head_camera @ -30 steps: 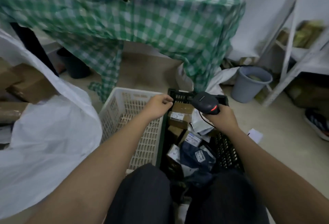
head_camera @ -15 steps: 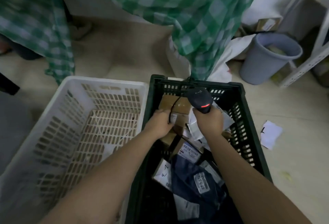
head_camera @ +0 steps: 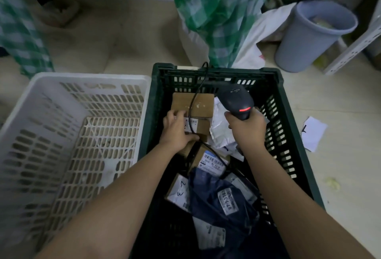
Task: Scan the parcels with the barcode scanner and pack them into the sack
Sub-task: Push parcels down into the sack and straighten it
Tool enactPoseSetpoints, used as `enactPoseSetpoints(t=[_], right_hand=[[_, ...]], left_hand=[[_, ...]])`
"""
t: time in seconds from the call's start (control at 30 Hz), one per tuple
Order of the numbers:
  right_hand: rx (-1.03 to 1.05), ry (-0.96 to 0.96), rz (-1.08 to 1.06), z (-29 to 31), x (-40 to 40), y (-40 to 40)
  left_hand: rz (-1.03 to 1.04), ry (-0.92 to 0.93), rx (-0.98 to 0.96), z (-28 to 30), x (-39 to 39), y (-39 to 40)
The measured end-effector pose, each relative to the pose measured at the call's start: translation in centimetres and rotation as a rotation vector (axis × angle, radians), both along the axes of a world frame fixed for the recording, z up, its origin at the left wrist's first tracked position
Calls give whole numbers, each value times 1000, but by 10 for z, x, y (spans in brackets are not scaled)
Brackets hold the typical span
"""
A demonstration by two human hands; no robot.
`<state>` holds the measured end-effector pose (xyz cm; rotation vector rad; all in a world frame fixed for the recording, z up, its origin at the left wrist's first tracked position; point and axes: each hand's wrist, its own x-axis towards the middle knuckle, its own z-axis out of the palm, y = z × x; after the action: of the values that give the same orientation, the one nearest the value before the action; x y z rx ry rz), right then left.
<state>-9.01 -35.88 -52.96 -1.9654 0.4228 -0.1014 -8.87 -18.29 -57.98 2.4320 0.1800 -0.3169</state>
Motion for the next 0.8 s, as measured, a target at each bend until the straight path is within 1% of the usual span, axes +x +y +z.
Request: enactPoseSetpoints(t=[0.07, 0.17, 0.3, 0.4, 0.5, 0.63, 0.8], right_hand=[[15, 18, 1, 0, -6, -2], [45, 35, -6, 0, -16, -4], [53, 56, -3, 4, -27, -3], [55, 50, -5, 11, -32, -4], [67, 39, -6, 26, -38, -4], [102, 18, -10, 61, -49, 4], [164, -48, 30, 117, -74, 31]], left_hand=[[7, -1, -1, -4, -9, -2], [-12, -61, 47, -11, -23, -2], [-127, -125, 333, -11, -25, -1], [-201, -105, 428, 2, -23, -6], [-211, -137, 394, 27, -29, -14], [-184, -165, 219, 79, -41, -9], [-166, -237, 196, 153, -76, 22]])
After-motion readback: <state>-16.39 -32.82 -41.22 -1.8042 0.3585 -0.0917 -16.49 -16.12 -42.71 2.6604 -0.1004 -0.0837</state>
